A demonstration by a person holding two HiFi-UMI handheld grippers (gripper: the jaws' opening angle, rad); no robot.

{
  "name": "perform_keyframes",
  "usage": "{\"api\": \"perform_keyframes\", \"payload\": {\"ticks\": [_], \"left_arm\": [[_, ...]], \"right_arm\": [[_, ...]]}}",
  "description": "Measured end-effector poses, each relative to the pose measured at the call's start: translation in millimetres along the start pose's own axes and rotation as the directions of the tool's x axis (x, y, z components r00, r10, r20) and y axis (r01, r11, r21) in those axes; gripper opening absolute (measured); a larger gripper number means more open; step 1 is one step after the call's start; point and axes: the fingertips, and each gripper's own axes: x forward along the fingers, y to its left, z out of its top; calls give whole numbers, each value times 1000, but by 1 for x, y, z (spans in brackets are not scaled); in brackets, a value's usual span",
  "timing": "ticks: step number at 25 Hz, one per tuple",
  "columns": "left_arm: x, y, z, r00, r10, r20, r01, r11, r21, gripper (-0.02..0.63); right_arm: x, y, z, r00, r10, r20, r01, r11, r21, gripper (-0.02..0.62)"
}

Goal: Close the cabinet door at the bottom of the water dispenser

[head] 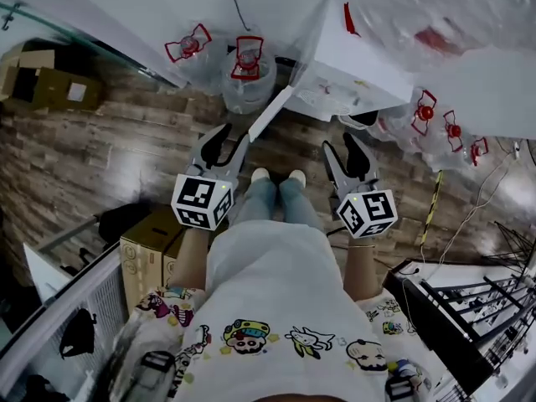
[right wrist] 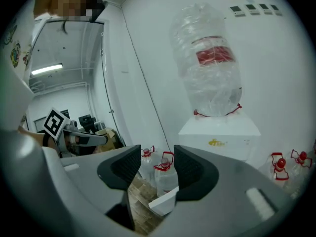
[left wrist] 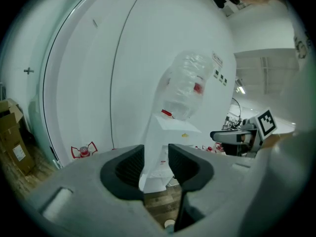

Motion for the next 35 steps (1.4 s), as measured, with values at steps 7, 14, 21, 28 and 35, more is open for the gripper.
{"api": "perform_keyframes", "payload": {"ticks": [7,14,21,28,35], "left_arm": [[29,1,-40,998,-12,-69,12,1000,-10,146],[55,3,-93,988,-46,-146,49,999,14,146],[86,30,-150,983,-18,-182,16,1000,-15,153],[126,53,-211,971,-16,-237,9,1000,-28,179],[159,75,-279,951,-13,-310,6,1000,-22,204]], "right_arm": [[10,-14,-37,999,3,-48,-1,999,41,202],[34,-25,-82,996,18,-86,-12,997,74,198],[59,-35,-135,990,47,-134,-34,994,99,198],[82,-49,-185,984,53,-169,-32,991,130,198],[112,-57,-226,977,88,-195,-58,986,153,198]]}}
